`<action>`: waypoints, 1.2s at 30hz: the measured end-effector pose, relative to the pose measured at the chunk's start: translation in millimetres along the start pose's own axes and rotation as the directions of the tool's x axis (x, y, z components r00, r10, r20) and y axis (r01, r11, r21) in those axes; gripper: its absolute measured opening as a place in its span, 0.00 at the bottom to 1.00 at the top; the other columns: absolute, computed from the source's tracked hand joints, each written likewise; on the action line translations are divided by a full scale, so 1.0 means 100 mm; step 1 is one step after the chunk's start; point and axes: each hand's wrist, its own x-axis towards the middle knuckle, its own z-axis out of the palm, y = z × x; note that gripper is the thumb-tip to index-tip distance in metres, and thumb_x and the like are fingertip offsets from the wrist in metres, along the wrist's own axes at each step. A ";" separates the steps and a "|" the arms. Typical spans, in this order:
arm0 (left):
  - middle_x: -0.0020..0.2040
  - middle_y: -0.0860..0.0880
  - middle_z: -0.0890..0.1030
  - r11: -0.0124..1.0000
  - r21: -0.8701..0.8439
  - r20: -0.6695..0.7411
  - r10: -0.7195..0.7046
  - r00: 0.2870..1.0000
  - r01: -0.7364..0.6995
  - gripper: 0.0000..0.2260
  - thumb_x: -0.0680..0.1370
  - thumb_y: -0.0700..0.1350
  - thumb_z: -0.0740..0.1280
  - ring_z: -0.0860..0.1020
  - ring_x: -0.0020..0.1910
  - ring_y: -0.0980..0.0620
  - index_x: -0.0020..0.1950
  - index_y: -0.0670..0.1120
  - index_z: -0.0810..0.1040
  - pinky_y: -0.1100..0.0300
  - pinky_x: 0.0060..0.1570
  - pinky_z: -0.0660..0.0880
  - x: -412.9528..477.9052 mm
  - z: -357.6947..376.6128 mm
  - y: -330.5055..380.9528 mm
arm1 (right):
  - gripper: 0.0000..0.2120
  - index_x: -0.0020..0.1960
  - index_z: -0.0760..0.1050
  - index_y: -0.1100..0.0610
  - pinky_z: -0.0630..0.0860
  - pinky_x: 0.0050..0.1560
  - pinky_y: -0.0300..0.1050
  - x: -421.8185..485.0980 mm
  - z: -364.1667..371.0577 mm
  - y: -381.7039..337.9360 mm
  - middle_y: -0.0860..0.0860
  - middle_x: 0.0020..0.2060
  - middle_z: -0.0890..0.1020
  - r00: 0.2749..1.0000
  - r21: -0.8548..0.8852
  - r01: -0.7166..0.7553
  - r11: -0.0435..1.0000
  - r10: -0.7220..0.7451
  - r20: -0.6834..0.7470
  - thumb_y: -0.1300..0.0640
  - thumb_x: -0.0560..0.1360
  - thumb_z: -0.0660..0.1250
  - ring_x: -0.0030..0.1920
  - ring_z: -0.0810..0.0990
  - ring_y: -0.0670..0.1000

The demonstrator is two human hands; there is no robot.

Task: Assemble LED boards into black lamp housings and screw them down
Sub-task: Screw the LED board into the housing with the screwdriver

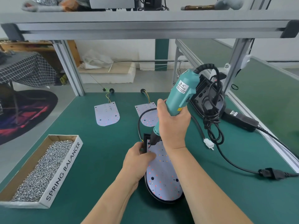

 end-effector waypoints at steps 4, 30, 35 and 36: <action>0.48 0.41 0.85 1.000 0.007 0.014 0.003 1.000 -0.003 0.16 0.62 0.44 0.69 0.83 0.51 0.36 0.50 0.46 0.80 0.36 0.57 0.78 0.00 -0.02 0.00 | 0.12 0.39 0.75 0.56 0.76 0.36 0.40 0.04 -0.12 -0.16 0.47 0.28 0.77 0.996 0.058 -0.001 0.998 0.007 -0.089 0.48 0.71 0.72 0.30 0.77 0.48; 0.49 0.44 0.86 0.999 0.026 -0.048 0.020 0.999 -0.019 0.08 0.77 0.35 0.67 0.85 0.47 0.42 0.54 0.44 0.79 0.47 0.49 0.82 0.10 -0.07 -0.18 | 0.23 0.69 0.72 0.58 0.71 0.62 0.54 0.49 -1.64 0.13 0.56 0.64 0.74 0.997 -0.945 0.036 0.325 -0.069 0.014 0.64 0.75 0.70 0.65 0.70 0.58; 0.44 0.47 0.87 0.998 0.037 -0.039 0.045 0.998 -0.044 0.07 0.77 0.35 0.67 0.85 0.44 0.43 0.53 0.44 0.79 0.51 0.42 0.80 0.10 -0.08 -0.21 | 0.21 0.68 0.66 0.59 0.74 0.57 0.52 0.61 -1.16 0.38 0.59 0.65 0.72 0.913 -0.983 0.001 0.186 0.401 0.076 0.57 0.79 0.68 0.64 0.74 0.61; 0.44 0.46 0.87 0.998 0.038 -0.034 0.052 0.998 -0.051 0.07 0.77 0.35 0.67 0.85 0.45 0.43 0.53 0.44 0.80 0.51 0.43 0.80 0.10 -0.09 -0.21 | 0.22 0.68 0.66 0.60 0.74 0.55 0.51 0.62 -1.14 0.41 0.58 0.65 0.73 0.910 -0.991 -0.001 0.132 0.412 0.054 0.60 0.77 0.69 0.63 0.75 0.61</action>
